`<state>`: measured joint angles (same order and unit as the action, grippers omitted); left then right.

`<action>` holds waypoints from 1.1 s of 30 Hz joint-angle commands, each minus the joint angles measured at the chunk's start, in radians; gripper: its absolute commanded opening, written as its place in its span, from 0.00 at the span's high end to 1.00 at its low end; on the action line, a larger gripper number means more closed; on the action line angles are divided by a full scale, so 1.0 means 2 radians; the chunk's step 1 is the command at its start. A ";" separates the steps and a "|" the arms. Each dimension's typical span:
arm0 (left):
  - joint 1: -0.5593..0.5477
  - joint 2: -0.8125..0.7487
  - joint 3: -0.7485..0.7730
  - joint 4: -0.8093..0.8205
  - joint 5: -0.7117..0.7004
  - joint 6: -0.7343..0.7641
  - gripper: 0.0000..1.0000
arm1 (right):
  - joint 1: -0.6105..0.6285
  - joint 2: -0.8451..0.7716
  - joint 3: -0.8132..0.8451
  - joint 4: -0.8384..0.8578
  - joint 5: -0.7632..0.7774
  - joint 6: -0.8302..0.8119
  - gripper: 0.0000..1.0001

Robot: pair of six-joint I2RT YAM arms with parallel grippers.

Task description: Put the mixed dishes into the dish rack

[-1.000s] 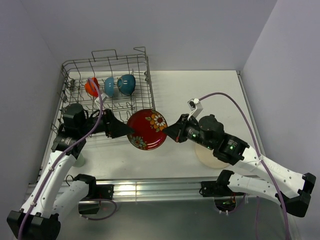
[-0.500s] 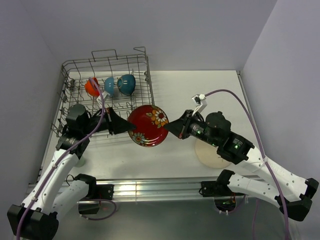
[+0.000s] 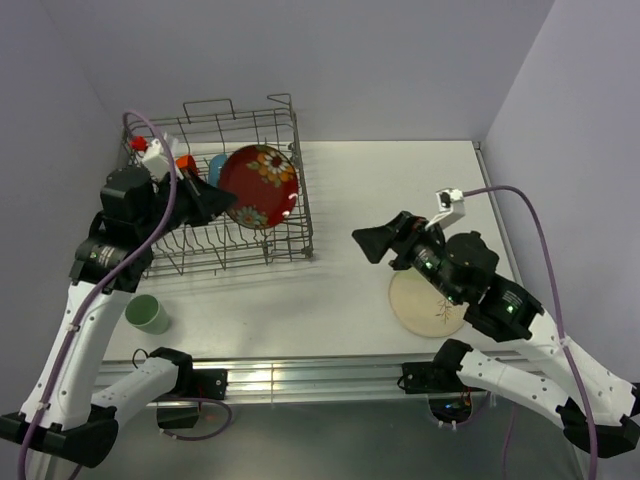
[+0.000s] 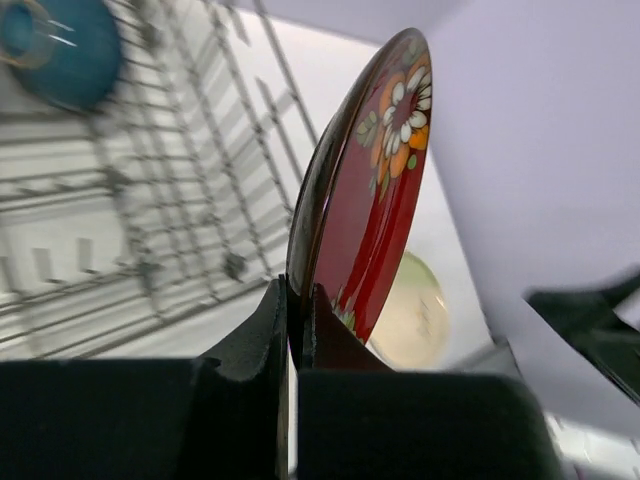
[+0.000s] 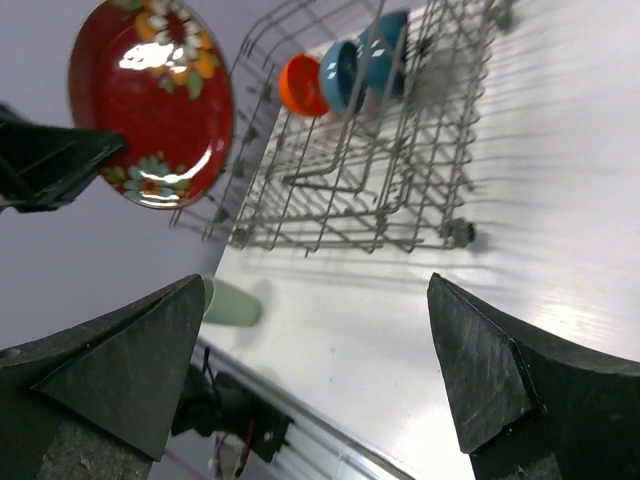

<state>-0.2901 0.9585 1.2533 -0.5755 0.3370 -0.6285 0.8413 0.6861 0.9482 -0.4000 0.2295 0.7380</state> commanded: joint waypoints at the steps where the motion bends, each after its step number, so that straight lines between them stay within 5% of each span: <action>1: 0.000 -0.001 0.071 -0.054 -0.164 0.030 1.00 | -0.003 -0.029 0.008 -0.032 0.075 -0.014 0.00; 8: -0.017 0.050 0.109 -0.112 -0.295 0.051 1.00 | -0.003 -0.033 0.013 -0.091 0.138 -0.021 0.00; 20: -0.174 0.175 0.184 -0.185 -0.538 -0.002 1.00 | -0.003 -0.040 0.002 -0.114 0.151 -0.011 0.00; 33: -0.228 0.261 0.227 -0.266 -0.658 -0.040 1.00 | -0.004 -0.051 -0.011 -0.121 0.151 -0.012 0.00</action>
<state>-0.7414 1.4700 1.6444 -1.0912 -0.8570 -0.6769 0.8394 0.5941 0.9333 -0.6399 0.5045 0.7136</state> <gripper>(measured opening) 0.053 0.994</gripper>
